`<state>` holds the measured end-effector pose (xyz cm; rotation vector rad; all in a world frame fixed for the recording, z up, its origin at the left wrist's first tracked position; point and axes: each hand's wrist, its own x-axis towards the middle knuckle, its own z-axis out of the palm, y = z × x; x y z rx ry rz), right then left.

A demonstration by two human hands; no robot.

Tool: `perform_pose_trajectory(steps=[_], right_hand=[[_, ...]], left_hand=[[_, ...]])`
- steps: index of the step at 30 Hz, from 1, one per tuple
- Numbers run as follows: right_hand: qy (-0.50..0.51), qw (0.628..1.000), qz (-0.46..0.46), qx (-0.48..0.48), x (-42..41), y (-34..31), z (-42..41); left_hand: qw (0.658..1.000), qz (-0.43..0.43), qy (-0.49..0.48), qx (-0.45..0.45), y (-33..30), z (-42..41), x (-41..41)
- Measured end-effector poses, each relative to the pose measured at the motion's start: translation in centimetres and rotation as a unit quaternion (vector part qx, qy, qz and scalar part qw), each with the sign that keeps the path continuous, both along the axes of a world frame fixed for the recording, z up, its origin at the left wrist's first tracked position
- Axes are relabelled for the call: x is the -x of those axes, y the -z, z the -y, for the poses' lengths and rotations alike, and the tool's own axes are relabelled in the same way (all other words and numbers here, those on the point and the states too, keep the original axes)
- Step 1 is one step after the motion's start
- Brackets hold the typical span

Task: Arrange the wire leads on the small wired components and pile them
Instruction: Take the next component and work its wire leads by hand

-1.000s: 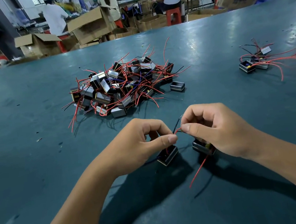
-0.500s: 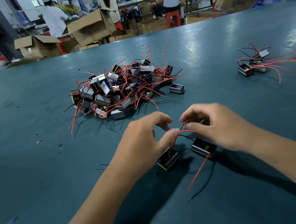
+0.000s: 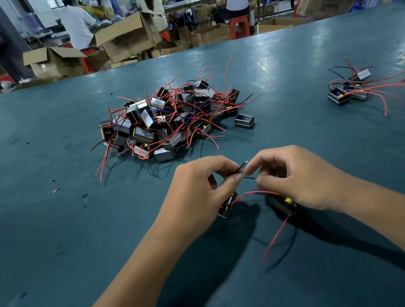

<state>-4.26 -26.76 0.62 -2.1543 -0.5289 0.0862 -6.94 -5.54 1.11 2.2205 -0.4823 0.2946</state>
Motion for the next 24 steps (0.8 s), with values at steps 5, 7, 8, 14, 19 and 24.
perform_pose_trajectory(steps=[5,7,8,14,19,24], right_hand=[[0.025,1.0,0.015,-0.007,0.1,-0.3,0.3],[0.028,0.998,-0.007,-0.061,0.3,-0.4,0.0],[0.035,0.995,-0.021,-0.088,0.4,-0.4,-0.1],[0.069,0.982,-0.06,-0.163,0.4,-0.5,-0.7],[0.077,0.961,-0.103,-0.245,0.8,-0.5,-1.4],[0.077,0.958,-0.095,-0.258,1.3,-0.8,-1.7]], left_hand=[[0.997,-0.056,-0.008,0.043,0.0,-0.1,-0.2],[0.997,-0.064,-0.01,0.052,0.1,0.1,-0.2],[0.996,-0.066,-0.012,0.055,0.2,0.2,-0.2],[0.993,-0.088,0.004,0.083,0.3,0.4,-0.2],[0.989,-0.096,0.018,0.11,0.2,0.5,-0.1],[0.989,-0.093,0.033,0.112,0.0,0.6,0.0]])
